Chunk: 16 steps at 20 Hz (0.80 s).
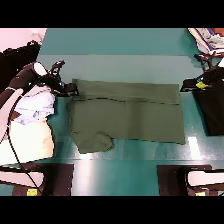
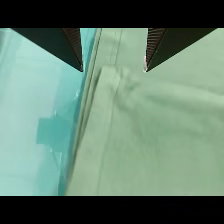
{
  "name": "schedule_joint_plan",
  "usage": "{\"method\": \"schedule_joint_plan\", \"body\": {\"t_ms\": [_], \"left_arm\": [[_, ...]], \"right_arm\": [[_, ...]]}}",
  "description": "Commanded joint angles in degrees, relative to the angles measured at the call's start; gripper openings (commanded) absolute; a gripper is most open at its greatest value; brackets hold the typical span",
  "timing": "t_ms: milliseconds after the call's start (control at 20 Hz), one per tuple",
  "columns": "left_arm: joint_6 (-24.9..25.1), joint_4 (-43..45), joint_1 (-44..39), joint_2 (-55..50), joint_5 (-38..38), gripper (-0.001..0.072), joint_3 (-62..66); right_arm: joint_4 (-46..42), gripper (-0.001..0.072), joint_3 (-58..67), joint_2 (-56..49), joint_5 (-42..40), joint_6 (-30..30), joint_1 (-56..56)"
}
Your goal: Fold the shirts.
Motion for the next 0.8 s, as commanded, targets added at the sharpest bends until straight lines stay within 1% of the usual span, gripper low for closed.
{"method": "schedule_joint_plan", "body": {"t_ms": [0, 50, 100, 150, 300, 450, 550, 650, 750], "left_arm": [[-0.7, 0.9, 0.0, 0.3, -6.2, 0.0674, -0.2], [-0.6, 1.8, 0.0, 0.8, -8.9, 0.0590, -0.2], [-0.6, 3.5, 0.0, 1.9, -11.3, 0.0533, -0.5], [-0.7, 5.0, 0.0, 3.9, -13.2, 0.0533, -1.5], [-0.8, 5.1, 0.0, 15.0, -13.2, 0.0533, -11.1], [-0.9, -1.8, 0.0, 26.7, -13.3, 0.0533, -25.4], [-1.0, -7.0, 0.0, 32.8, -13.0, 0.0533, -34.7], [-2.3, -10.6, 0.0, 36.7, -11.1, 0.0533, -42.4], [-2.4, -13.2, 0.0, 37.9, -8.4, 0.0532, -47.3]], "right_arm": [[0.2, 0.0446, -4.0, 5.6, 0.6, 0.3, -1.2], [0.2, 0.0445, -6.4, 8.2, 0.4, 0.3, -1.8], [0.2, 0.0446, -8.7, 10.5, 0.5, 0.3, -2.4], [0.2, 0.0446, -11.4, 13.2, 0.5, 0.3, -3.1], [0.2, 0.0444, -18.9, 20.6, -0.6, 0.2, -5.6], [0.4, 0.0427, -25.1, 27.0, -3.8, 0.2, -7.2], [2.1, 0.0427, -27.5, 29.9, -5.3, 0.2, -7.5], [4.9, 0.0428, -28.1, 31.1, -5.8, 0.2, -7.5], [6.6, 0.0428, -27.9, 31.5, -6.0, 0.0, -7.5]]}}
